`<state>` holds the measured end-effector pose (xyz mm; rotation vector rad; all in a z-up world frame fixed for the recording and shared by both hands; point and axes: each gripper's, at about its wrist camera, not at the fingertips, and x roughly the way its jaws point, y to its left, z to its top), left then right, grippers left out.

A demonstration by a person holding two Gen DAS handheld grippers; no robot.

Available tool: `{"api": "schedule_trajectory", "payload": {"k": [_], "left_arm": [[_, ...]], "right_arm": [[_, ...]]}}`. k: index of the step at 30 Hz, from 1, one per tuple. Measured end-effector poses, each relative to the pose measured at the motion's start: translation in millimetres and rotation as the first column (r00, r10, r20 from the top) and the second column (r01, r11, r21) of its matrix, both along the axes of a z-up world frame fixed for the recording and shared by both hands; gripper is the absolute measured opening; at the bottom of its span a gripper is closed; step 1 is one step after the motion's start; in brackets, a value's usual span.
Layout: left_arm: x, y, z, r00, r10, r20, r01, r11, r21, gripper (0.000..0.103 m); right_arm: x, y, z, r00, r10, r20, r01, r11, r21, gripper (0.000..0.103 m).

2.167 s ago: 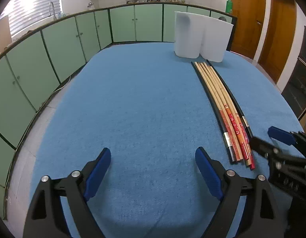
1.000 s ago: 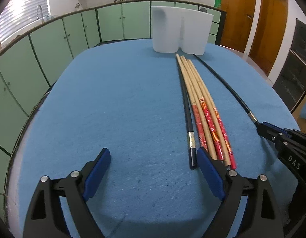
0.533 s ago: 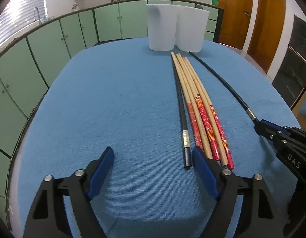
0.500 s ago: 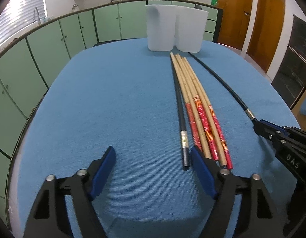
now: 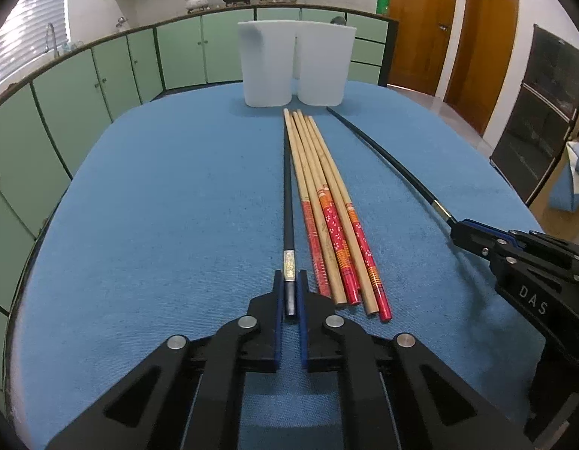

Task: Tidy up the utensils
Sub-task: 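Carry both black chopsticks into the white cups and open both tools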

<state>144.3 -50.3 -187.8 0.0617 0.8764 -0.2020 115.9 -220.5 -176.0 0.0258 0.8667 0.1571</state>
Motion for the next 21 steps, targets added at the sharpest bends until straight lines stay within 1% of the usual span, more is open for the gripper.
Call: {"api": "schedule_trajectory", "payload": {"k": [5,10,16,21], "left_arm": [[-11,9,25,0.998,-0.001,0.056,0.001,1.0,-0.001,0.007],[-19,17,60,0.992,0.0,0.129,0.002,1.0,-0.009,0.007],[-16,23,110,0.972,-0.005,0.233,0.013,0.999,-0.032,0.007],[-5,27,139,0.958,-0.017,0.288,0.03,0.999,-0.042,0.007]], "right_arm": [[-6,-7,21,0.999,0.002,0.034,-0.003,1.0,0.031,0.006],[-11,-14,60,0.993,0.014,0.116,-0.019,0.999,0.044,0.006],[-9,-25,104,0.98,0.014,0.196,-0.029,0.997,0.075,0.006],[2,-32,138,0.97,0.026,0.242,-0.05,0.994,0.095,0.006]]}}
